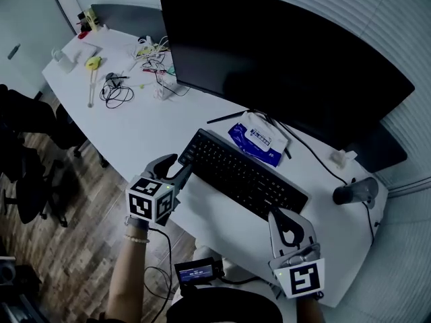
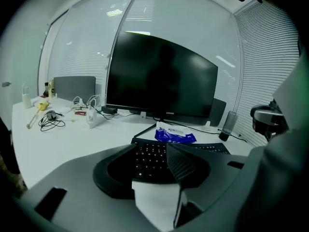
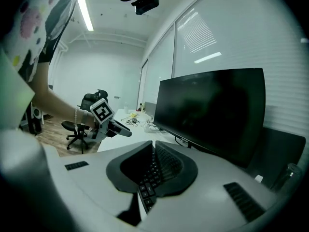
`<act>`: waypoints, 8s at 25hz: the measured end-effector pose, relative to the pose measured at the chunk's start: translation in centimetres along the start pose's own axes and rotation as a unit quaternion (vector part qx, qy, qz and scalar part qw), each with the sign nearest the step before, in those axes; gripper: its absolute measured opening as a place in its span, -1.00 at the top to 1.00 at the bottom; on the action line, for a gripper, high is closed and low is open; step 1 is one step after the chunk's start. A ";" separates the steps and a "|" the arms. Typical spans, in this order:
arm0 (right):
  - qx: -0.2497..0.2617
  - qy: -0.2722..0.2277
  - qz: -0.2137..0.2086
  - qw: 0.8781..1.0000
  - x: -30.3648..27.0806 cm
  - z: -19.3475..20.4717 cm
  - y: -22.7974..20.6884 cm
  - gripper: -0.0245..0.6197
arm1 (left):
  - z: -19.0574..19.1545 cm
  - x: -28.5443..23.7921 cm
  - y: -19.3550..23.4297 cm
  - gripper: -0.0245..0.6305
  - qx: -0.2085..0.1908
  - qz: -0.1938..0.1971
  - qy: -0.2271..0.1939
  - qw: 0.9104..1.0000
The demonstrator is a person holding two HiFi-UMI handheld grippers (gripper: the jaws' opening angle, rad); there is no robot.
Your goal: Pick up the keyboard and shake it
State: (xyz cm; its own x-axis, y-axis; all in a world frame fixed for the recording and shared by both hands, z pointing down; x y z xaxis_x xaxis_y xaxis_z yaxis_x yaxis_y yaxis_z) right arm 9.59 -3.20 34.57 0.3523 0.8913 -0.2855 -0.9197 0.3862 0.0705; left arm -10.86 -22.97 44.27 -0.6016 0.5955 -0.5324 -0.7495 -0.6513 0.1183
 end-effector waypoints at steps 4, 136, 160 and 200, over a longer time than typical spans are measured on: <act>-0.008 0.011 0.011 1.000 -1.2 0.3 -0.4 0.79 | 0.4 -3.5 1.9 0.33 -0.007 0.015 0.033 0.999; -0.405 -0.207 -0.021 0.890 -1.0 9.0 -12.7 0.06 | -19.7 21.8 -9.7 0.42 -0.268 -0.128 -0.266 0.917; -0.387 -0.104 0.062 0.914 4.0 9.6 -13.2 0.06 | -16.3 16.2 -6.6 0.42 -0.199 -0.077 -0.215 0.953; -0.409 0.202 0.206 0.866 1.8 20.0 -11.5 0.06 | 2.9 -7.5 3.4 0.45 0.042 0.072 0.074 0.994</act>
State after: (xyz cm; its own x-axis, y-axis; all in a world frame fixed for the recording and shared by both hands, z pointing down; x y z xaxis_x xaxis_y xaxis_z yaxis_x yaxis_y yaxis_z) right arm 24.31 -1.32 52.41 0.0280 0.6935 -0.7199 -0.8260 -0.3896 -0.4074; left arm -9.68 -28.31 51.08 -0.6621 0.4194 -0.6211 -0.6827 -0.6793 0.2691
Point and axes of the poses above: the fingertips, and each gripper's own axes: x backward along the fingers, y to its left, z out of its underside, the point moved 5 cm from there along x, backward along the fingers, and after that the axes turned 7 degrees about -z, right-handed, at the moved point
